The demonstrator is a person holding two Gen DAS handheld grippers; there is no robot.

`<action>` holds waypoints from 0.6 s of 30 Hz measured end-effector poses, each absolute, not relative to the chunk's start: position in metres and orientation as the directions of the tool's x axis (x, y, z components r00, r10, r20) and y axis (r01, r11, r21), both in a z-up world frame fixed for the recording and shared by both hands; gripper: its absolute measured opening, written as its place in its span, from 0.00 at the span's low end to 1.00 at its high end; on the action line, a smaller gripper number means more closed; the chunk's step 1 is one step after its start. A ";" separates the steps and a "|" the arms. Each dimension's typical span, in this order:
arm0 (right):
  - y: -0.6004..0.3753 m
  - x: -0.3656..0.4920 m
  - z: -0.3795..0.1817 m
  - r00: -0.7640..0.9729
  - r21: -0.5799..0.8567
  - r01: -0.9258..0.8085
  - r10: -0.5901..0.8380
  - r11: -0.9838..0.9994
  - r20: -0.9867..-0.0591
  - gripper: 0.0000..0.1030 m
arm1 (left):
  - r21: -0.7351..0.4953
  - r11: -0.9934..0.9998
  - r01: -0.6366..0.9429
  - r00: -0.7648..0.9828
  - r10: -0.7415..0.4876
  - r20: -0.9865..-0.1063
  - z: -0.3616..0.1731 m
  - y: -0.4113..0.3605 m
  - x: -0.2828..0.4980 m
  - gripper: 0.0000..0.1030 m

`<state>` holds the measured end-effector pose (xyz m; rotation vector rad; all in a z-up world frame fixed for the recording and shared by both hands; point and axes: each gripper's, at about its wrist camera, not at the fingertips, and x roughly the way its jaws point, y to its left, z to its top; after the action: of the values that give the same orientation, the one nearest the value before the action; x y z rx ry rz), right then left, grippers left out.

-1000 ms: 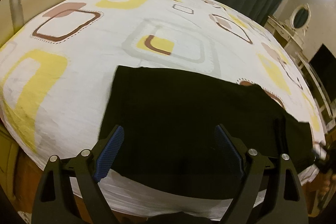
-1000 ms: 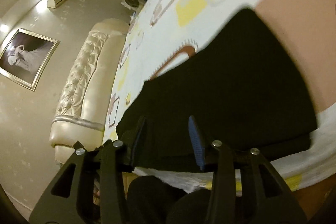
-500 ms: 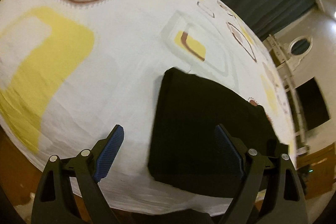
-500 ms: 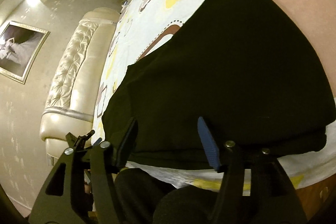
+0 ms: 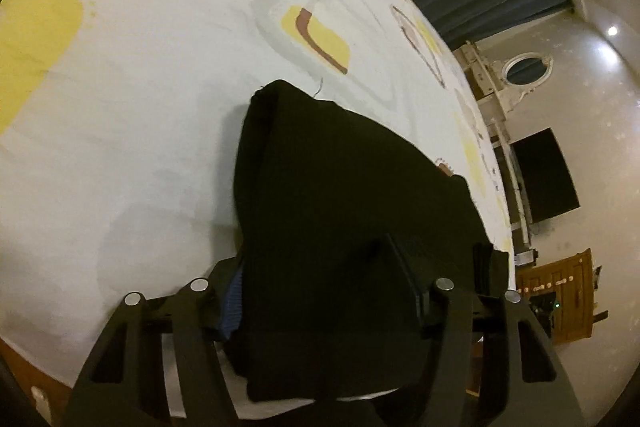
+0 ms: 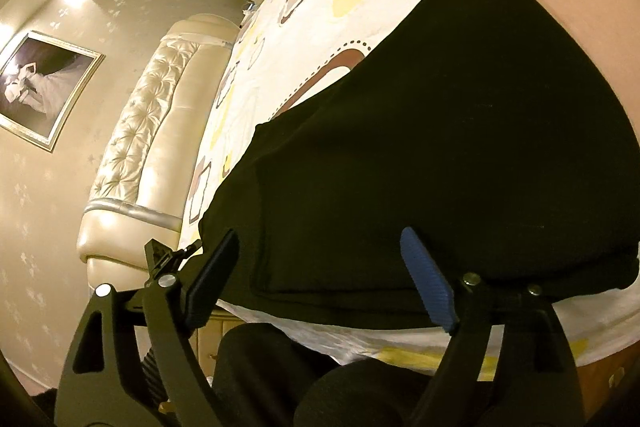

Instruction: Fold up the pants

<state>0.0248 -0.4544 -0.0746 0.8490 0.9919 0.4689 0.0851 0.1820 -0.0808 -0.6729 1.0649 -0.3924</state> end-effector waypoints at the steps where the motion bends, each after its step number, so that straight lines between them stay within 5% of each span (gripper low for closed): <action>1: -0.454 0.025 -0.075 0.490 0.801 0.020 0.692 0.599 -0.530 0.82 | -0.686 0.728 -0.022 0.446 -0.607 -0.658 -0.082 0.183 0.086 0.59; 3: -0.456 0.024 -0.075 0.493 0.804 0.013 0.696 0.594 -0.522 0.83 | -0.708 0.706 -0.025 0.447 -0.625 -0.640 -0.084 0.184 0.089 0.53; 6: -0.455 0.023 -0.074 0.500 0.802 -0.003 0.696 0.597 -0.515 0.83 | -0.711 0.702 -0.042 0.422 -0.633 -0.649 -0.090 0.183 0.092 0.24; 18: -0.461 0.020 -0.061 0.555 0.786 -0.003 0.655 0.618 -0.513 0.83 | -0.685 0.728 -0.005 0.457 -0.608 -0.649 -0.025 0.159 0.088 0.14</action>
<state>0.0199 -0.4609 -0.0610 0.8267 0.9116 0.4456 0.0880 0.1589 -0.0249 -0.6791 1.0433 -0.4087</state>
